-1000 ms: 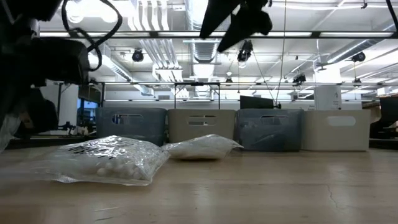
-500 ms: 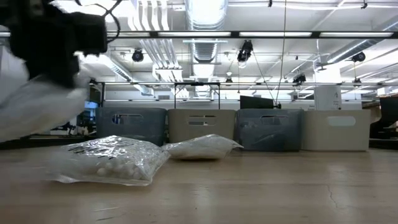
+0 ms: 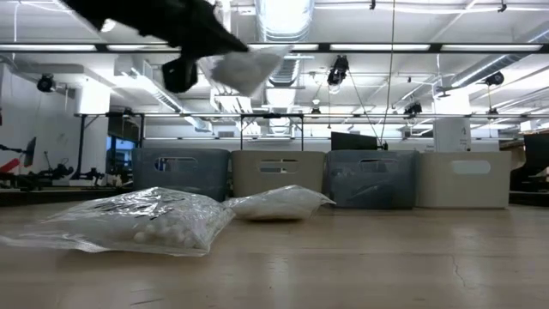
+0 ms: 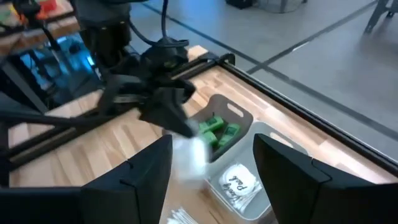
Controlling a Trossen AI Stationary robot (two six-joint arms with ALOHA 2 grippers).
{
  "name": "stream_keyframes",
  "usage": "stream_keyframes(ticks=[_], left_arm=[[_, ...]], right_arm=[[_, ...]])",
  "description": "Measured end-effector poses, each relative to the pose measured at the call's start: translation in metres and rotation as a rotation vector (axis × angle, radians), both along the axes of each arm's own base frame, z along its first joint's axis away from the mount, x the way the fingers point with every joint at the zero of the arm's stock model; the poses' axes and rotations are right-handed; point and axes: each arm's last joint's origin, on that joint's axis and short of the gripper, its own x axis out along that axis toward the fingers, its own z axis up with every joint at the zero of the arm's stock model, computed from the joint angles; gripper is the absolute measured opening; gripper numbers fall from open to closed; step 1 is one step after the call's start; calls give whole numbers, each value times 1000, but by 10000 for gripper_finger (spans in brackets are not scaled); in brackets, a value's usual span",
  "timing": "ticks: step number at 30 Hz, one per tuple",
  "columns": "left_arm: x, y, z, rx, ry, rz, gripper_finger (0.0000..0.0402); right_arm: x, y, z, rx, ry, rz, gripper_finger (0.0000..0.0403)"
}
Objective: Pick & Place Travel size toiletries
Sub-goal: Put the cotton pack into the gray bin
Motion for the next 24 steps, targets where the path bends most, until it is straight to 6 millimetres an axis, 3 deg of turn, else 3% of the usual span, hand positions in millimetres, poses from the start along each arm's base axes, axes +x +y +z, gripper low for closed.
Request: stream_keyframes(ticks=[6, 11, 16, 19, 24], left_arm=[[39, 32, 12, 129, 68, 92, 1], [65, 60, -7, 172, 303, 110, 1], [83, 77, -26, 182, 367, 69, 7], [89, 81, -35, 204, 435, 60, 37], [96, 84, -38, 272, 481, 73, 121]], right_arm=[[-7, 8, 3, 16, -25, 5, 210], [-12, 14, 1, 50, -27, 7, 201], [-17, 19, -2, 82, -18, 1, 191], [-18, 21, -6, 94, -16, -3, 187], [-17, 22, -13, 105, -7, -17, 182]])
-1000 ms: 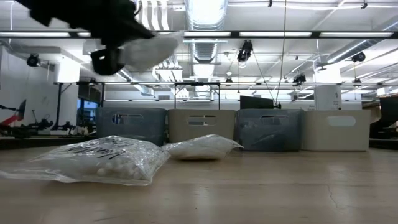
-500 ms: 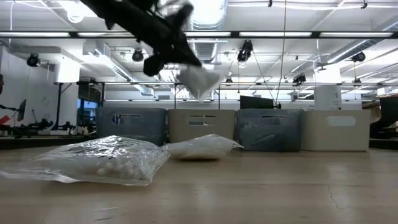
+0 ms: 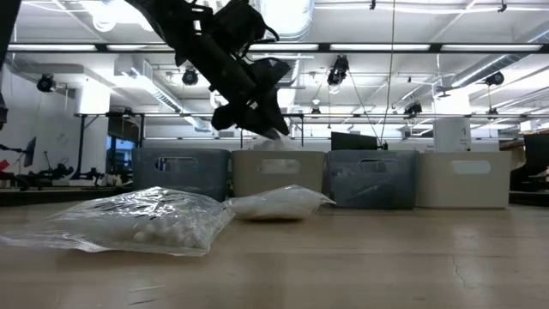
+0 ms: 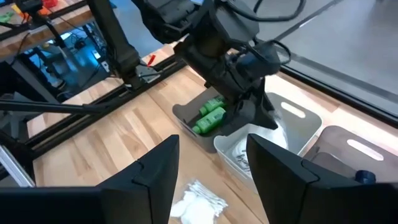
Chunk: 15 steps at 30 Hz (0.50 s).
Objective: Pick & Place Travel size toiletries
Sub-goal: Put the cotton pack into the gray bin
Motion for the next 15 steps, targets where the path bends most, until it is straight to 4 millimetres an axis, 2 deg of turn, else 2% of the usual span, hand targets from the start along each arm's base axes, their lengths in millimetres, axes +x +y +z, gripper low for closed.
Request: stream_keyframes(ticks=[4, 8, 12, 15], left_arm=[[-4, 1, 8, 65, 1, 25, 188], [-15, 0, 25, 184, 37, 6, 233], [-23, -1, 37, 255, 42, -47, 253], [-29, -8, 51, 239, -14, -118, 253]], right_arm=[[0, 0, -4, 1, 8, -4, 178], [0, 0, -5, -9, 22, -1, 180], [-1, -3, -7, -24, 46, -6, 189], [-1, -5, -7, -30, 58, -12, 195]])
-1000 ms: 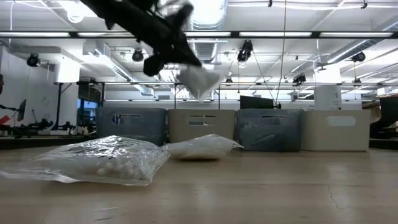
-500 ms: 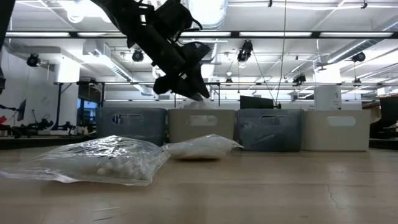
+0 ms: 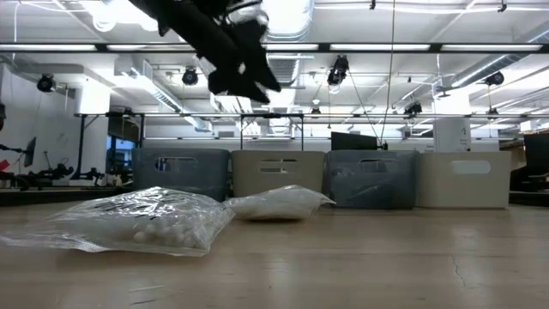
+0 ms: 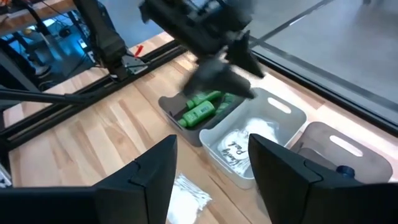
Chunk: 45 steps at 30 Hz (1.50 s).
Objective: Pick & Place Travel size toiletries
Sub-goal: Put the cotton pack into the gray bin
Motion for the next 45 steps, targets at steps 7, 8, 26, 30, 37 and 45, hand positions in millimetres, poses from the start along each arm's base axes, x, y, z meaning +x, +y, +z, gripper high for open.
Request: stream_keyframes(ticks=[7, 8, 26, 30, 37, 45], left_arm=[[-22, -42, 16, -282, 1, -503, 238], [-26, -46, 14, -295, 42, -499, 236], [-3, -121, -53, 39, 217, -252, 229], [7, -123, -63, -93, 192, -329, 229], [19, -133, -81, -191, 184, -392, 225], [26, -134, -108, -210, 264, -368, 225]], right_arm=[[0, -1, 0, -2, 2, -2, 205], [0, -1, 0, -3, 4, -2, 206], [1, -1, -16, 20, 16, -34, 176], [1, 0, -24, 53, 28, -47, 182], [1, 0, -33, 73, 40, -56, 201], [1, 1, -32, 93, 27, -66, 213]])
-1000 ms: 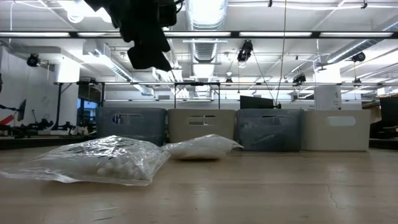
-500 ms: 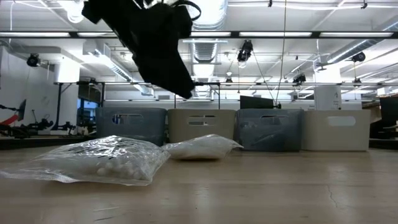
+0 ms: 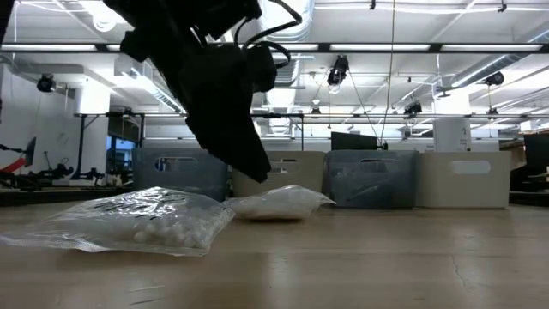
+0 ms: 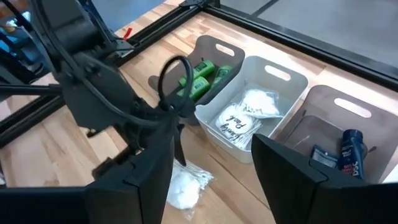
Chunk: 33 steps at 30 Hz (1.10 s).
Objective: Pick & Place Travel size toiletries
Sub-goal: Put the cotton pack into the gray bin
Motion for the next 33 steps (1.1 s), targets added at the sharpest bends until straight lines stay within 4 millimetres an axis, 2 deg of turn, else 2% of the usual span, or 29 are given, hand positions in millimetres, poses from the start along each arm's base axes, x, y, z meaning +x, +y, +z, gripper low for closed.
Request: stream_keyframes(ticks=[7, 13, 21, 27, 31, 33], left_arm=[[1, -1, -19, 76, 75, -49, 225], [0, 0, -22, 79, 103, -60, 211], [-1, 0, -21, 88, 102, -70, 142], [-1, 0, -21, 105, 100, -87, 71], [-3, 0, -15, 95, 86, -92, 15], [-5, 1, -7, 91, 74, -94, 7]], right_arm=[[0, 1, 2, 18, -1, 10, 215], [0, 1, 2, 17, -1, 10, 204], [0, 0, 2, 12, 2, 13, 190], [0, 0, 2, 8, 4, 16, 183], [0, 0, 2, -4, 11, 24, 180], [0, 0, 2, -5, 12, 24, 182]])
